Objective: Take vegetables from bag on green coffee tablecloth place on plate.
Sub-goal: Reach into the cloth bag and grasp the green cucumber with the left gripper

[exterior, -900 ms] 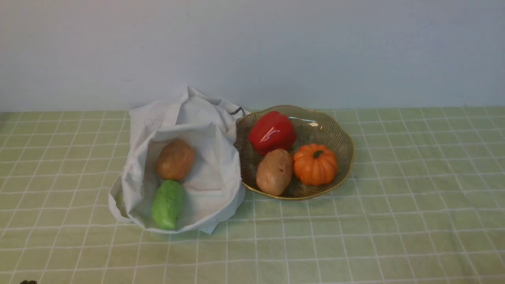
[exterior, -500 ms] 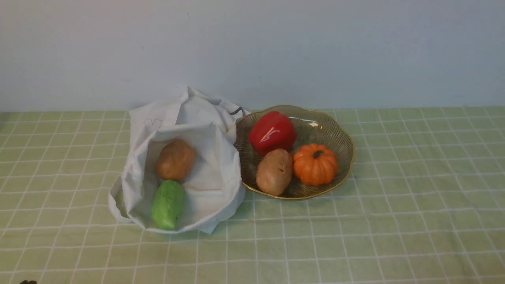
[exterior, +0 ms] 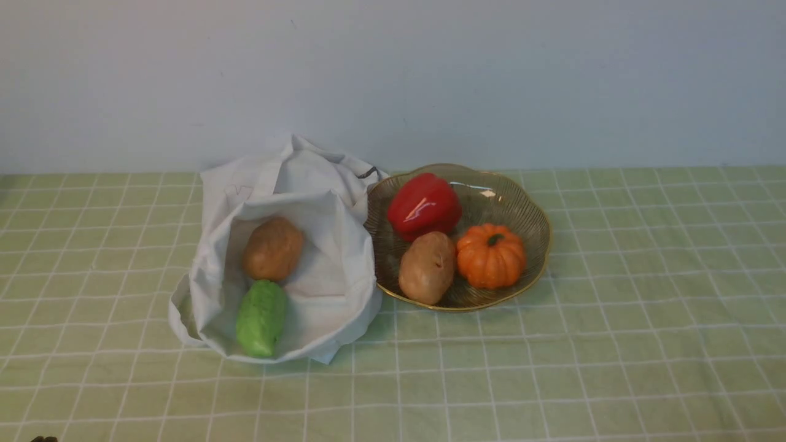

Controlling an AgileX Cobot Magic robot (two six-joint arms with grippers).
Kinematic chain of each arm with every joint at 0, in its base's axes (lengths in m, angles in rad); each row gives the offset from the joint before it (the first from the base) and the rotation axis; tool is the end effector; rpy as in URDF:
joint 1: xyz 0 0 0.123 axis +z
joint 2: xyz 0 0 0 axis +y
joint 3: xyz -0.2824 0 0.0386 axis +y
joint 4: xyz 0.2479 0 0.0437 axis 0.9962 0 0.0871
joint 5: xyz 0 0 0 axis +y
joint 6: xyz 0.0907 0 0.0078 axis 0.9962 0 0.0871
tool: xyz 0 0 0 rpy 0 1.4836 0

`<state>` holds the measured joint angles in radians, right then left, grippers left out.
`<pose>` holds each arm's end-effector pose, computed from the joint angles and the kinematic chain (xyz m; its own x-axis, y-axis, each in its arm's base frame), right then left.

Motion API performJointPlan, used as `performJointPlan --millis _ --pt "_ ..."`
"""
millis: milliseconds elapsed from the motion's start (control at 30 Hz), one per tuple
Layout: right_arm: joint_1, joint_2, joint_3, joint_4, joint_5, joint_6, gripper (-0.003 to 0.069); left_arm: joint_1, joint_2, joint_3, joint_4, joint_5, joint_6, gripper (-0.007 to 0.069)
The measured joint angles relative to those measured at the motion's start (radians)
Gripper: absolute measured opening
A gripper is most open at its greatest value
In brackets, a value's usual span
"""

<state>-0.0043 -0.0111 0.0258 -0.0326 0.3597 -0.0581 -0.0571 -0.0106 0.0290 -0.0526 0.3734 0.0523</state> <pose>0.0530 -0.0013 0.1726 -0.2833 -0.0873 -0.9550 -0.0098 0.9961 -0.0881 0.0525 -0.0048 0.1704 -0.2987 0.0204 -0.9541 0.0763 0.9971 -0.0026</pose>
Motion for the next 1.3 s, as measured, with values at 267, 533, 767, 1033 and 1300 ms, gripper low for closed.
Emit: performJointPlan --millis 267,533,767,1033,1300 --pt "0.0 0.0 0.0 0.0 0.0 0.0 -0.0015 0.0 0.0 0.0 -0.002 0.0 -0.001 -0.0005" --pt "0.0 0.0 0.0 0.0 0.0 0.0 -0.0015 0.0 0.0 0.0 -0.424 0.006 -0.246 -0.0005" --pt "0.0 0.0 0.0 0.0 0.0 0.0 -0.0015 0.0 0.0 0.001 -0.996 0.007 -0.387 -0.0005" --pt "0.0 0.0 0.0 0.0 0.0 0.0 -0.0015 0.0 0.0 -0.027 -1.124 0.037 -0.114 -0.0005" --pt "0.0 0.0 0.0 0.0 0.0 0.0 -0.0015 0.0 0.16 -0.305 -1.05 0.212 0.163 -0.0005"
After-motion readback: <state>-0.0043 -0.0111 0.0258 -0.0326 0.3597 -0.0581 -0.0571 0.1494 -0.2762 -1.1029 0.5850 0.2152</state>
